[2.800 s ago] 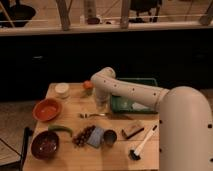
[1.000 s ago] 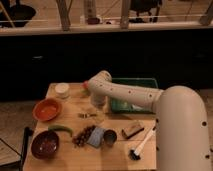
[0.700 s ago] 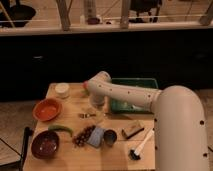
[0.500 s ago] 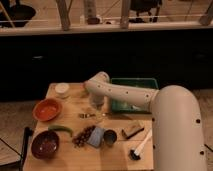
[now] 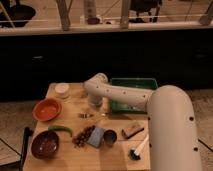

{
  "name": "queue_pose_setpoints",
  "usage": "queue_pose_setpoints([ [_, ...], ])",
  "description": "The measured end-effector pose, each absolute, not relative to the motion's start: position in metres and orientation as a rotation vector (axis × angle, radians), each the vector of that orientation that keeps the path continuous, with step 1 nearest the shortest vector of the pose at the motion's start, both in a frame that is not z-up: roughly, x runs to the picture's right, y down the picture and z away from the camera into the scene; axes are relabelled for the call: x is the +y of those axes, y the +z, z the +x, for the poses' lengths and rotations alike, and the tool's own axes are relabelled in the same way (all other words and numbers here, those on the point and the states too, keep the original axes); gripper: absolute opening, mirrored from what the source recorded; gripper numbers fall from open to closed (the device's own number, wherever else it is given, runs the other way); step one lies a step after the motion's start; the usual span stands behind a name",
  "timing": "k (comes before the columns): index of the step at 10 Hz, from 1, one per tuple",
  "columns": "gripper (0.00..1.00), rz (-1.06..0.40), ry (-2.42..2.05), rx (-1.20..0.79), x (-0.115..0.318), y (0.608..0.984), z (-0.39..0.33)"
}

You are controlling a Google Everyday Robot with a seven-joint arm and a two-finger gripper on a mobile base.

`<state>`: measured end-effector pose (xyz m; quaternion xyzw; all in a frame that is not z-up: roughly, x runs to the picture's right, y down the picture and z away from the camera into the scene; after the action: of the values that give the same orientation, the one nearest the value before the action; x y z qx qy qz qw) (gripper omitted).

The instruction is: Place fork in purple bowl

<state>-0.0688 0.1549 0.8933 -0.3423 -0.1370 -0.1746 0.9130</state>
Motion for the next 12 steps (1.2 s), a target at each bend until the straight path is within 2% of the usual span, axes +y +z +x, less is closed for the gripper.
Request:
queue_pose_setpoints([
  [5,0.06,-0.745,-0.363,-0.277,0.1617,0.8973,-0.0763],
  [7,0.0,-0.748,-0.366,-0.277,0.1622,0.8965,-0.0765],
  [12,0.0,-0.762,-0.363,-0.278,0.1648,0.8966,-0.0771],
])
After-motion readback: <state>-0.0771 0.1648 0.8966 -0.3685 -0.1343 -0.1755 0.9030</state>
